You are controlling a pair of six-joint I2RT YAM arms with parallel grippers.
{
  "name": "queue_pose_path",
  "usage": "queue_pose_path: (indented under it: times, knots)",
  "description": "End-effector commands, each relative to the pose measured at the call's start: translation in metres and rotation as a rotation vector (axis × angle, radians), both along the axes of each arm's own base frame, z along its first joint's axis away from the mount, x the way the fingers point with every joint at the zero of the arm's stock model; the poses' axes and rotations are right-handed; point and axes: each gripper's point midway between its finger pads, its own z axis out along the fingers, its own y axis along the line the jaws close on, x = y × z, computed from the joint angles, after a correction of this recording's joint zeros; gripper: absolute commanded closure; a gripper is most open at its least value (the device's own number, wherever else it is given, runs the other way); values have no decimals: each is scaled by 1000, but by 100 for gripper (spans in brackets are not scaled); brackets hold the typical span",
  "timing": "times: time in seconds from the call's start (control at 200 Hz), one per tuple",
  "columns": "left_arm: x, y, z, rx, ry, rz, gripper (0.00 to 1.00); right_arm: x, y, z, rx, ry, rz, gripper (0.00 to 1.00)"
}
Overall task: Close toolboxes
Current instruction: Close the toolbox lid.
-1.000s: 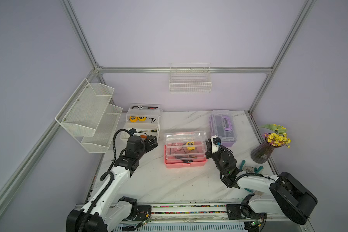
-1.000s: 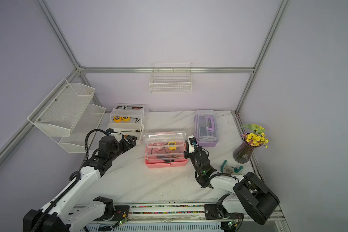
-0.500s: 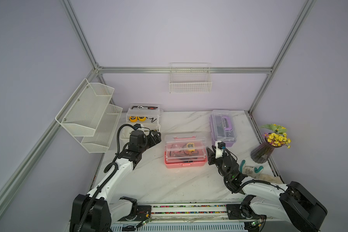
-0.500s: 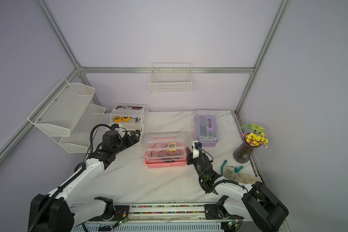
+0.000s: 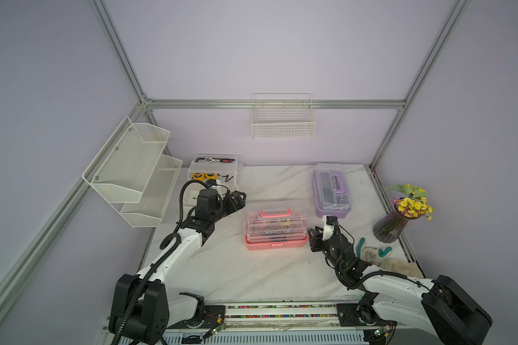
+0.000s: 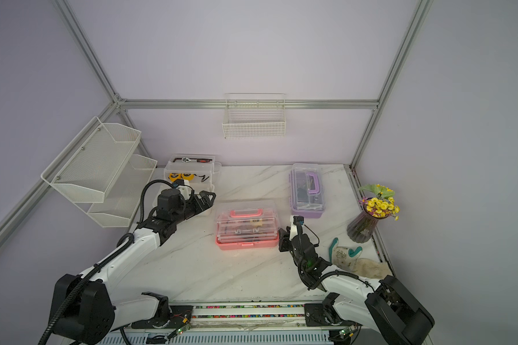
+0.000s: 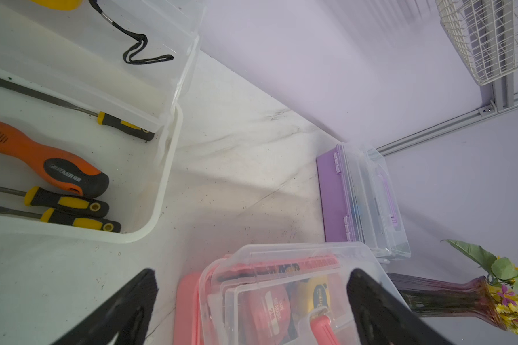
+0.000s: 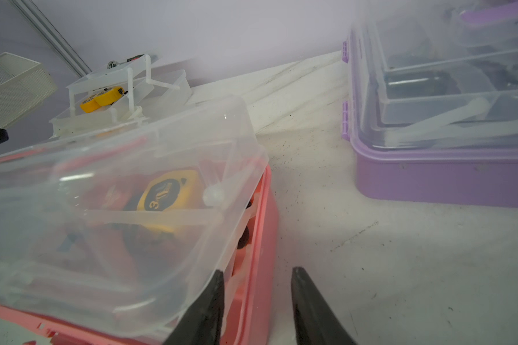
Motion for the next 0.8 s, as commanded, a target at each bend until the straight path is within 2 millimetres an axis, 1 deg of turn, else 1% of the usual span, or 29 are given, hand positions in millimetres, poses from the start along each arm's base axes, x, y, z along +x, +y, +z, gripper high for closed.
queue_pose_path:
  times: [0.0,0.11,0.185,0.22,0.275,0.295,0.33,0.34,0.35,0.45,0.55,0.585,0.595,0.61,0.695,0.795]
  knots:
    - [12,-11,28,-38,-78,-24,0,-7,2,-8,82,90,-16,59]
    - [14,-16,25,-39,-76,-35,0,-8,0,-21,69,166,-48,58]
    - [17,-19,23,-42,-74,-45,0,-9,1,-30,63,221,-54,54]
    - [18,-21,22,-44,-71,-51,0,-10,3,-33,77,241,-50,46]
    - [20,-24,21,-46,-68,-60,0,-9,-3,-39,93,283,-114,33]
    - [21,-25,20,-46,-66,-61,0,-9,-7,-41,97,304,-146,26]
    - [22,-26,20,-48,-66,-67,0,-9,-12,-44,94,342,-194,8]
    - [22,-27,20,-48,-65,-68,0,-9,-13,-45,93,351,-204,4]
    - [23,-27,20,-49,-65,-70,0,-9,-14,-45,90,358,-215,3]
    - [27,-32,19,-47,-65,-86,0,-9,-19,-47,66,407,-268,3]
    - [31,-36,20,-43,-69,-100,0,-12,-14,-44,81,413,-233,3]
    - [32,-38,25,-43,-80,-107,0,-15,-13,-44,92,416,-221,3]
    - [35,-39,15,-38,-58,-108,0,-16,-13,-43,97,415,-215,3]
    - [36,-40,13,-36,-53,-110,0,-17,-12,-42,103,414,-207,3]
    - [41,-42,16,-25,-67,-124,0,-29,-6,-40,157,415,-139,3]
    - [49,-44,25,-2,-97,-134,0,-45,-2,-39,200,437,-78,16]
